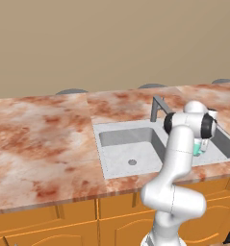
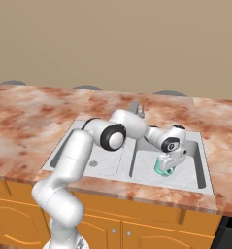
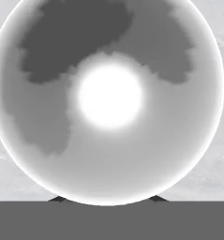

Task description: Place the cup in the left basin and the mug in the right basin of the sink.

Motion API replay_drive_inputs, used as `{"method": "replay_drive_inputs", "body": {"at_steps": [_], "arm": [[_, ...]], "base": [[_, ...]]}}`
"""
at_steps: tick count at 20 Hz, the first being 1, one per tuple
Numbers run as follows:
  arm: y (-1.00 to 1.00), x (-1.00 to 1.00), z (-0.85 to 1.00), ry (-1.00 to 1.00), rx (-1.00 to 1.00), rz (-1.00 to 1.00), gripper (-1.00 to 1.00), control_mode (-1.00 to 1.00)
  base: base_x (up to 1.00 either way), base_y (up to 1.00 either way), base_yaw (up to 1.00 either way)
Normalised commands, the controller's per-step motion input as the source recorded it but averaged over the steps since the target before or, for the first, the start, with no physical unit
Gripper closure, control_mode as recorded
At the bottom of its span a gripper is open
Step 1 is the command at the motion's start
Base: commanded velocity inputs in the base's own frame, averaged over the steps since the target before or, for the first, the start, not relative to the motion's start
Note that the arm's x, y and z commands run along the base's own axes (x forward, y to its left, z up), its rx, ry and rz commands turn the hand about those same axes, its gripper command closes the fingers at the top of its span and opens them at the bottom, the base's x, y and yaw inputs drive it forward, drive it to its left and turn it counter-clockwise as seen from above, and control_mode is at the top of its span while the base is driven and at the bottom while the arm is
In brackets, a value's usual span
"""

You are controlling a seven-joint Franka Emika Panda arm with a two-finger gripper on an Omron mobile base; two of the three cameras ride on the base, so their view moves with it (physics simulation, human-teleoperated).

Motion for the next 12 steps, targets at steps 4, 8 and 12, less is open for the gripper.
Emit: {"method": "replay_drive_inputs", "body": {"at_steps": [4, 8, 12], "arm": [[0.0, 0.04, -0.27, 0.0, 0.07, 0.0, 1.0, -1.0], [-0.01, 0.03, -0.2, 0.0, 0.05, 0.0, 1.0, -1.0], [0.0, 0.0, -0.04, 0.0, 0.04, 0.01, 1.0, -1.0]], "base": [[0.0, 0.0, 0.0], [0.0, 0.0, 0.0], [0.0, 0.0, 0.0]]}}
